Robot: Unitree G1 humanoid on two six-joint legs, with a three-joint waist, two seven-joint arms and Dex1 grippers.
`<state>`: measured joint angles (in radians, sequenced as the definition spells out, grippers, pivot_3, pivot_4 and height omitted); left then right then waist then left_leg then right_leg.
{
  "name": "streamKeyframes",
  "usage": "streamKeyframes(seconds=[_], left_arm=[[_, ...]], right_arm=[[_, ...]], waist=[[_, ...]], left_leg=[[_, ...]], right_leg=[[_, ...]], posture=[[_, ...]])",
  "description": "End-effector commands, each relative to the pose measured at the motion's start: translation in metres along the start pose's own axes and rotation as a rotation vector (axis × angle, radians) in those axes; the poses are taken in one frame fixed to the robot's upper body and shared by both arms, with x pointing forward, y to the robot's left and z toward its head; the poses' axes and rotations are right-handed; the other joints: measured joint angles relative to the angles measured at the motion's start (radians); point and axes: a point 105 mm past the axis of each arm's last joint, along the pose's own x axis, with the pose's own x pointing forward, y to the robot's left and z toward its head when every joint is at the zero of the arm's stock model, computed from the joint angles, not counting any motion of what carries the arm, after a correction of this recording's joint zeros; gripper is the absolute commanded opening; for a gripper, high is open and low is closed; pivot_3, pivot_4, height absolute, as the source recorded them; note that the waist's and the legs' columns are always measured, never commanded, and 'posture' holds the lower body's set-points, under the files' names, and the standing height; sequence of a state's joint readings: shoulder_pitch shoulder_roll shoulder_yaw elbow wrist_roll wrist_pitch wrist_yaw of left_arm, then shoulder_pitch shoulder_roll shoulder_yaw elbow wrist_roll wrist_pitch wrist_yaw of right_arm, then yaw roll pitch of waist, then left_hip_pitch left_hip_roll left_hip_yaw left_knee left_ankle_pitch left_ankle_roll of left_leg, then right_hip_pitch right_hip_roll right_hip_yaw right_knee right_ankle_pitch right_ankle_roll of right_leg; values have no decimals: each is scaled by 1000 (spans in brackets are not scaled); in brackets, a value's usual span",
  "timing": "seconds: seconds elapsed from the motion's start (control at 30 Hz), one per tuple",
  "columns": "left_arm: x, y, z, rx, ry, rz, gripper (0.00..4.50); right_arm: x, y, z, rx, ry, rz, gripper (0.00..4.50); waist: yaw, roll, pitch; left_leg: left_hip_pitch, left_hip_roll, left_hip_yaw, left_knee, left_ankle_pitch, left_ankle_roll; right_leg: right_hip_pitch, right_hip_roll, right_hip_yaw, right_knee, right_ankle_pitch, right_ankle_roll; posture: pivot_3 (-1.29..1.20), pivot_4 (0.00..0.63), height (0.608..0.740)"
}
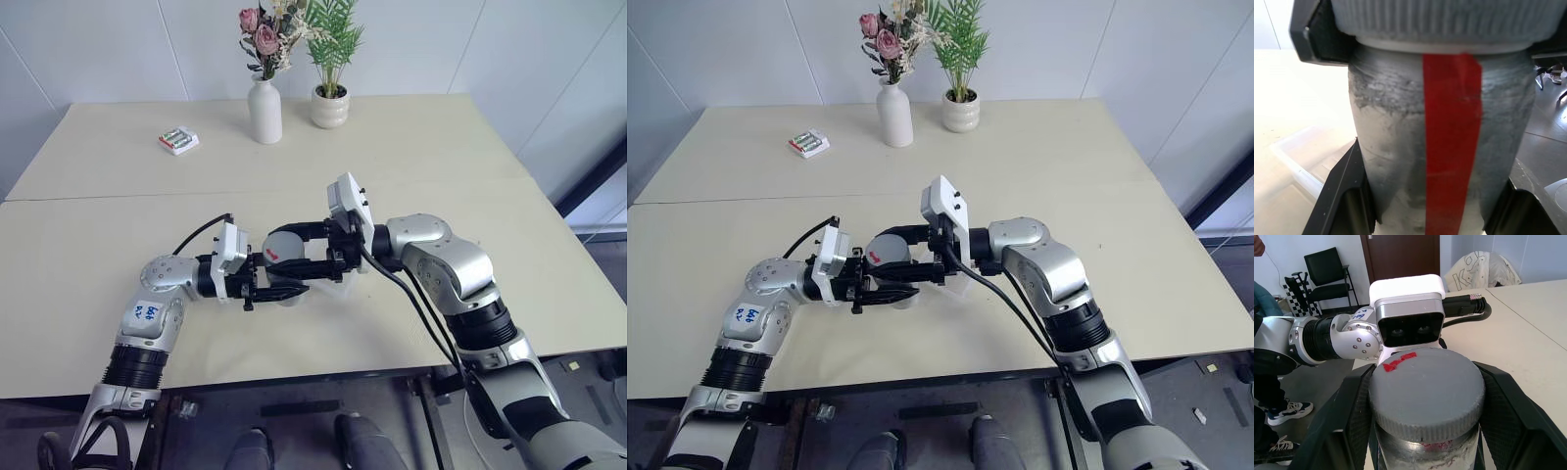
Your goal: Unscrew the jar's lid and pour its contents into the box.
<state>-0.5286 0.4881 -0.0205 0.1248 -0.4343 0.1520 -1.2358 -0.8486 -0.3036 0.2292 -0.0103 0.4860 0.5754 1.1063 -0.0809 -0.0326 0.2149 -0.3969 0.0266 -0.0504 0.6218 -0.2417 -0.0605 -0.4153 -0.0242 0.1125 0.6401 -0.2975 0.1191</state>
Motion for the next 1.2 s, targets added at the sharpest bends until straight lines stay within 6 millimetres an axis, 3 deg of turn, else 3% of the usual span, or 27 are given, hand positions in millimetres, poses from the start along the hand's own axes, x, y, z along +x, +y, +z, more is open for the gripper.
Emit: streamKeyframes(seconds=[0.03,0.37,0.67,0.87,0.93,1.03,1.2], left_arm=[[1,-4,7,37,-8,-18,2132],[-1,-8,4,23,-2,-21,2132],[-1,-7,3,24,6,-20,2132],[-2,-6,4,27,4,-18,2132],[-4,-5,5,29,4,-13,2132],[-6,-2,6,32,4,-1,2132],[-7,1,8,34,0,6,2132]], right_arm=[[2,4,25,-47,-85,27,2629],[-8,-5,72,78,-315,9,2629],[-24,-18,70,13,-271,-85,2629],[-92,-52,60,-101,-195,-394,2629],[-131,-62,55,-118,-182,-554,2629],[-204,-70,28,-106,-125,-833,2629],[-264,-68,-14,-81,-48,-1099,2629]], waist=[[0,0,0],[-2,2,1],[1,2,1],[9,2,1],[13,2,1],[27,2,1],[19,2,1]], left_leg=[[0,0,0,0,0,0],[0,0,0,0,0,0],[-4,0,-2,1,0,0],[-8,-1,-2,1,0,0],[-8,-1,-1,1,0,0],[-8,-1,0,1,0,0],[-8,-1,3,1,0,0]], right_leg=[[0,0,0,0,0,0],[0,0,0,1,0,0],[-3,-1,-1,0,0,0],[-6,-1,-1,0,0,0],[-6,-1,-1,0,0,0],[-6,-1,-1,-1,0,0],[-6,-1,2,-2,0,1]], posture=[[0,150,740],[0,150,740],[0,150,740],[0,150,740],[0,150,740],[0,150,740],[0,150,740]])
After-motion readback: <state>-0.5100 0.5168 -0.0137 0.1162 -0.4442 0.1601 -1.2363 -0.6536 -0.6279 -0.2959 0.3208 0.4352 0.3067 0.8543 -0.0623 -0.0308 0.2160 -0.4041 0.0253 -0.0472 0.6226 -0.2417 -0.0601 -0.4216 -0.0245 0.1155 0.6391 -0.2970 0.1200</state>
